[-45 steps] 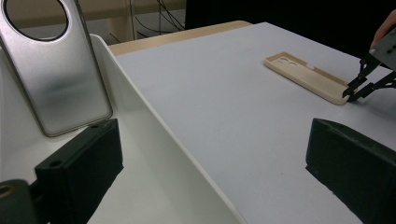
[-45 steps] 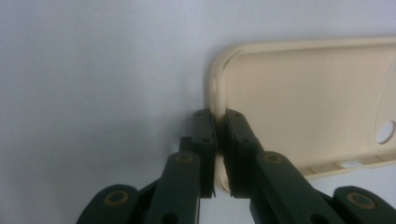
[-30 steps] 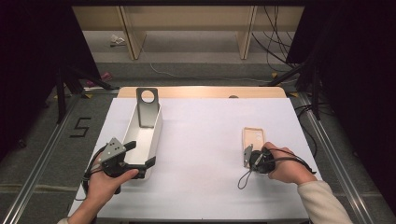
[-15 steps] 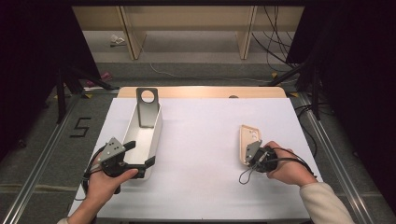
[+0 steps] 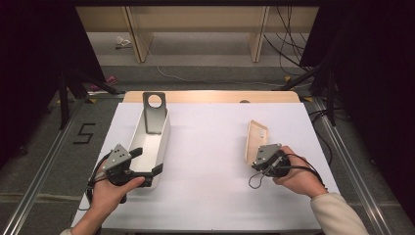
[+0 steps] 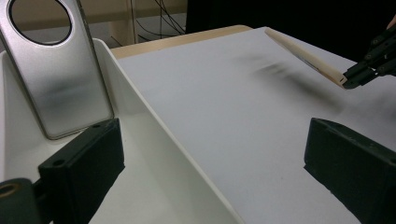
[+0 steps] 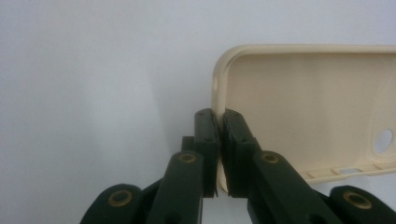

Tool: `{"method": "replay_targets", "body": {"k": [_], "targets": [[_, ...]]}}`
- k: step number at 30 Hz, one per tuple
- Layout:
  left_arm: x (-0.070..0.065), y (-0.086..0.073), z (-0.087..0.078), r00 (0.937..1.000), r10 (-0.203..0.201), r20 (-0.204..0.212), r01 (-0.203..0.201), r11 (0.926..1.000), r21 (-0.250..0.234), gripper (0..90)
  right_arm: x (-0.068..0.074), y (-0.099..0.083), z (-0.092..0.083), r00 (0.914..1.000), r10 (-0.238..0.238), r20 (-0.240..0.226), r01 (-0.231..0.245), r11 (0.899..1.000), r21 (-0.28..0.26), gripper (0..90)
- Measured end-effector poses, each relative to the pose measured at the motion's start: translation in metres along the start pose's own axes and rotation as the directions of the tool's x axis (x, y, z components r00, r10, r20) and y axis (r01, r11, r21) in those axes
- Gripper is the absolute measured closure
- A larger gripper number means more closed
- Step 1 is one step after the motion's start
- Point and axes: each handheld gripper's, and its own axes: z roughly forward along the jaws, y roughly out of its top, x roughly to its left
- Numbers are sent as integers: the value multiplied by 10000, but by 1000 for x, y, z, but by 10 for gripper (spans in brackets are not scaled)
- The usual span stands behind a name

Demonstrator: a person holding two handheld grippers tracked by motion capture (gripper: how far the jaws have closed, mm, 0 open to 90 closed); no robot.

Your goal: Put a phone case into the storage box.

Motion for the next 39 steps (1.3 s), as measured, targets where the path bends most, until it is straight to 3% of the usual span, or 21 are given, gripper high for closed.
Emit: {"method": "replay_targets", "body": {"k": [6, 14, 22, 26, 32, 39], "targets": [[0, 0, 0, 10000, -2, -12, 2, 10000, -11, 47, 4, 4, 0, 9988, 473, -112, -482, 9932, -1055, 861], [0, 3, 2, 10000, 27, -38, -27, 10000, -69, 53, 12, 15, 3, 9979, 510, -405, -571, 9844, -1666, 861], [-2, 13, 6, 10000, 15, -49, -16, 9999, -101, 78, 21, 26, 3, 9987, 393, -320, -453, 9761, -2124, 862], [-7, 24, 15, 9999, 115, 77, -115, 9999, 36, 85, 25, 31, 2, 9988, 388, -315, -454, 9680, -2467, 863], [-10, 37, 28, 9996, 134, 257, -136, 9999, 79, 109, 29, 36, 2, 9990, 313, -307, -382, 9646, -2610, 863], [-22, 58, 59, 9979, 264, 599, -288, 9988, 401, 135, 32, 42, 4, 9990, 243, -365, -333, 9615, -2727, 864]]}}
